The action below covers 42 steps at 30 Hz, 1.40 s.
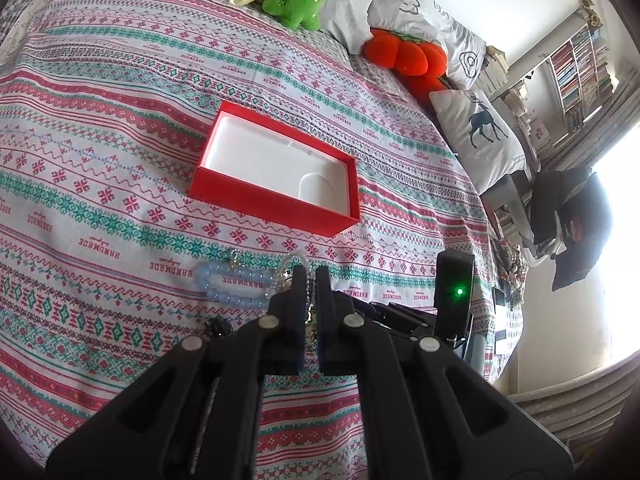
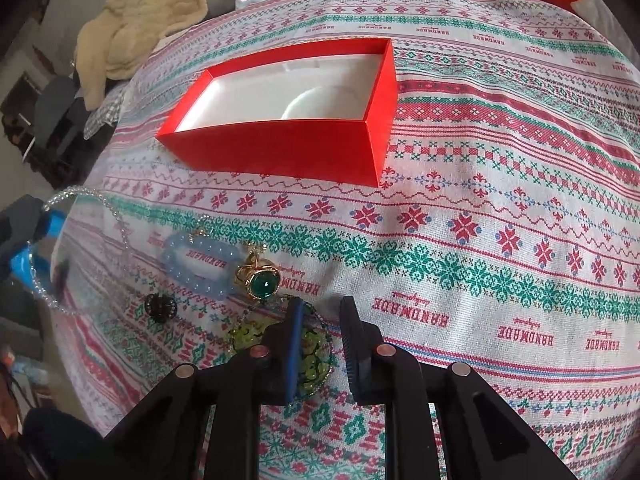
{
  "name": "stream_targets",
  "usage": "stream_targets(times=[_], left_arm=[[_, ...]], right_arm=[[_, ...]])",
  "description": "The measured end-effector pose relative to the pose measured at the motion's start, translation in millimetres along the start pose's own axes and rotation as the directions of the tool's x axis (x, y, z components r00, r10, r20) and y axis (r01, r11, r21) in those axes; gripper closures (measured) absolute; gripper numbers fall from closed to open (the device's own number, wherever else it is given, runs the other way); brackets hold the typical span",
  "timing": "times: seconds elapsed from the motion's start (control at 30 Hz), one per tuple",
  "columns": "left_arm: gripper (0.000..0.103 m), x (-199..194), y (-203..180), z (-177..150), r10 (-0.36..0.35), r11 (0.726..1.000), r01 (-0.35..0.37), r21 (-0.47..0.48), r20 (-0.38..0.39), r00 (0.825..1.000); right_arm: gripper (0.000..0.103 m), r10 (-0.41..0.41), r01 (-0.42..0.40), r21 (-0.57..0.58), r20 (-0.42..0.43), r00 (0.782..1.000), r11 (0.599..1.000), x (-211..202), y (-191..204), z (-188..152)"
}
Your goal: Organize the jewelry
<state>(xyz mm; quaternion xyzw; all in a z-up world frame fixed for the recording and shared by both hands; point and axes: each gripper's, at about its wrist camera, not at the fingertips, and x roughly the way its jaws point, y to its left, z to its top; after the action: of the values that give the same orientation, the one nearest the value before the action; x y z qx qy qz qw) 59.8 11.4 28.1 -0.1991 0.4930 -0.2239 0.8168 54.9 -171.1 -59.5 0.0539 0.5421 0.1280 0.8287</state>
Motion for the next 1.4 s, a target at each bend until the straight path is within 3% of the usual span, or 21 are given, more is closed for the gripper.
stream_targets(times=[0.1,0.27,0.33,0.43,0.5,0.6,0.63,0.7,1.03,1.17,1.27,1.4], left_arm=[[0.098,0.7,0.1,0.1,0.001,1.000,-0.001,-0.001,-0.001,1.000],[0.098,-1.0,0.8,1.3,-0.006,1.000,0.006,-0.003,0.005,1.000],[0.098,-0.6,1.1,1.2,-0.007,1.000,0.007,-0.001,0.002,1.000],[0.098,0.5,0.5,0.9,-0.004,1.000,0.004,0.000,-0.001,1.000],[0.098,1.2,0.4,1.0,-0.003,1.000,0.003,-0.001,-0.002,1.000],[0.098,1.2,-0.5,1.3,-0.005,1.000,0.005,0.003,-0.002,1.000],[0.098,1.3,-1.0,1.3,-0.005,1.000,0.005,0.004,-0.002,1.000],[0.098,1.3,-1.0,1.0,-0.006,1.000,0.006,0.005,-0.002,1.000],[0.098,-4.5,-0.6,3.4,-0.019,1.000,0.019,0.003,0.013,1.000],[0.098,-6.5,-0.2,8.2,-0.030,1.000,0.030,-0.001,0.019,0.999],[0.098,-7.3,-2.3,13.1,-0.039,0.999,0.039,0.001,0.027,0.999],[0.098,-5.4,-4.9,25.4,-0.050,0.999,0.051,-0.004,0.043,0.998]], right_arm=[[0.100,0.010,-0.010,-0.006,0.014,1.000,1.000,-3.9,2.1,0.2],[0.101,0.092,-0.093,0.007,0.079,0.993,0.996,-29.6,6.1,-0.6],[0.101,0.089,-0.088,-0.006,0.084,0.993,0.996,-32.5,6.5,-1.4],[0.098,0.051,-0.052,0.003,0.056,0.997,0.999,-21.1,1.4,0.4],[0.083,0.012,-0.012,0.017,0.021,1.000,1.000,-9.5,-2.1,2.2],[0.082,0.015,-0.015,0.016,-0.005,1.000,1.000,1.5,-0.4,0.9],[0.083,0.002,-0.002,0.002,-0.004,1.000,1.000,3.1,2.1,0.6],[0.099,-0.013,0.013,-0.014,0.000,1.000,1.000,2.9,5.2,0.8],[0.100,0.171,-0.174,0.027,0.089,0.981,0.984,-37.2,7.1,-0.4],[0.100,0.270,-0.272,0.008,0.110,0.957,0.962,-52.9,19.3,-1.2],[0.100,0.351,-0.354,-0.003,0.141,0.926,0.935,-71.7,23.7,-1.2],[0.100,0.300,-0.303,-0.011,0.188,0.935,0.953,-86.7,26.1,13.0]])
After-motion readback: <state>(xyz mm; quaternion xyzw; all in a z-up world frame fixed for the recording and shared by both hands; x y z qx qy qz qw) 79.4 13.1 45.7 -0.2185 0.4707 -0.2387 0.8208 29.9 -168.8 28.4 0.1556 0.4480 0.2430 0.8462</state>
